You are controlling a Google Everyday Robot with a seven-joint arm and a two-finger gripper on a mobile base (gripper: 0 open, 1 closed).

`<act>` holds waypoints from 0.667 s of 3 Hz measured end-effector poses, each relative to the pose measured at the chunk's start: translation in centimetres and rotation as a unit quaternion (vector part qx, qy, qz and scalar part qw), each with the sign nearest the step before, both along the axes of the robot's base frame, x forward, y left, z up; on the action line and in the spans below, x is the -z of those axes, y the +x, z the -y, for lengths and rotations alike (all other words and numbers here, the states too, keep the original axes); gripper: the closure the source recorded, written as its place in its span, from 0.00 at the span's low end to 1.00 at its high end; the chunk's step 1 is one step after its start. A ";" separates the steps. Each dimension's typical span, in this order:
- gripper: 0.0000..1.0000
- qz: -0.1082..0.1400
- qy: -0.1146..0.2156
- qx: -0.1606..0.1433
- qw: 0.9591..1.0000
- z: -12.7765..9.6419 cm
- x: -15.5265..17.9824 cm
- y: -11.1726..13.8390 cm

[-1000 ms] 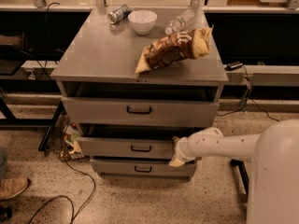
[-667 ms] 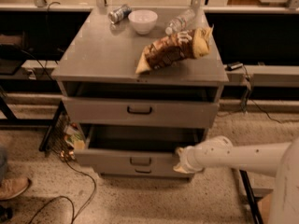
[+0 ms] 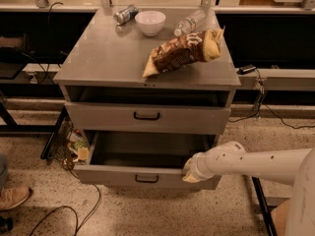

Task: Open middle drawer

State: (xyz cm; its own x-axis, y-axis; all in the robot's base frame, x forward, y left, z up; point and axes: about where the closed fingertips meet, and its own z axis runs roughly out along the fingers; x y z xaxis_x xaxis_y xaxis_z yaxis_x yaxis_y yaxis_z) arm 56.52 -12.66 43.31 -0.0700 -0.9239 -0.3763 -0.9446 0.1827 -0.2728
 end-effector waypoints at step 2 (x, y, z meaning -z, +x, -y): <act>0.74 -0.001 0.000 -0.001 1.000 -0.1 0.1 0.0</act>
Offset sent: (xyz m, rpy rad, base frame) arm 0.0000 0.0000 0.0000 0.0000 0.0000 0.0000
